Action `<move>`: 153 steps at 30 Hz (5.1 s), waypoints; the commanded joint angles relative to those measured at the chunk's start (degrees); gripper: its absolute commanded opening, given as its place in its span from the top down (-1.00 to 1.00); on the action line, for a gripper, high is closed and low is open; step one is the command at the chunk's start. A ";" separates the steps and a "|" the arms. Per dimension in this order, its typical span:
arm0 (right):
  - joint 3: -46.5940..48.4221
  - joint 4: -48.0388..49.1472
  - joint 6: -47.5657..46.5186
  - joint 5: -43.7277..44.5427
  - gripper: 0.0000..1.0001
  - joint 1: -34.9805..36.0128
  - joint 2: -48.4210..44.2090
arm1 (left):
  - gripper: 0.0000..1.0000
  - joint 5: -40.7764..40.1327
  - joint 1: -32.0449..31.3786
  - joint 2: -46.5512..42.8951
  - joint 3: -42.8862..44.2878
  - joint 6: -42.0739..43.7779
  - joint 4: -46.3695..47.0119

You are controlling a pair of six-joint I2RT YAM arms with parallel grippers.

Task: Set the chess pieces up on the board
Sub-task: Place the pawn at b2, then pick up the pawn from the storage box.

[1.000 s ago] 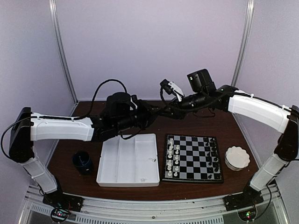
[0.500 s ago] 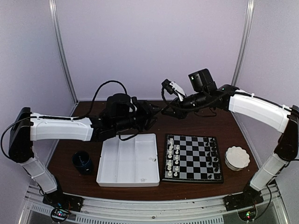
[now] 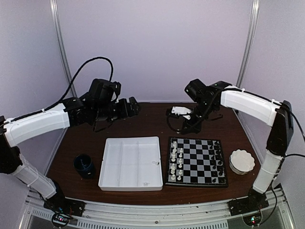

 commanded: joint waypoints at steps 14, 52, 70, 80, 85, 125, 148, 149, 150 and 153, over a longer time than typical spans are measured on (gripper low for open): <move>23.06 -25.07 -9.69 15.13 0.99 0.49 26.85 | -0.95 -7.67 -0.23 -8.07 -6.74 15.86 -3.69; 29.53 -25.36 -8.29 18.72 0.76 1.41 35.82 | -0.95 -7.10 -0.19 -8.47 -9.63 14.55 -3.74; 30.02 -24.34 -7.60 17.90 0.78 1.50 35.73 | -0.95 -6.62 -0.20 -7.66 -9.63 14.47 -3.56; 30.49 -23.80 -7.02 16.04 0.94 1.58 36.44 | -0.95 -6.21 -0.22 -7.56 -9.45 14.38 -3.63; 30.49 -24.96 -6.76 16.54 0.92 1.59 36.13 | -0.95 -5.86 -0.23 -7.40 -9.45 14.85 -3.82; -14.84 -4.22 3.64 6.65 0.47 -4.46 -11.50 | 0.23 11.38 -18.75 29.43 17.42 8.95 -42.13; -14.61 -4.09 4.45 6.51 0.47 -4.48 -10.84 | 0.48 15.83 -20.33 34.49 14.57 7.24 -38.39; -14.64 -4.09 4.45 6.56 0.47 -4.48 -10.84 | 0.49 15.93 -20.36 34.49 14.48 7.25 -38.46; -14.72 -4.02 4.45 6.59 0.47 -4.48 -10.84 | 0.50 16.09 -20.35 34.53 14.38 7.18 -38.42; -14.86 -3.95 4.45 6.69 0.47 -4.48 -10.76 | 0.53 16.46 -20.36 34.52 14.13 7.22 -38.39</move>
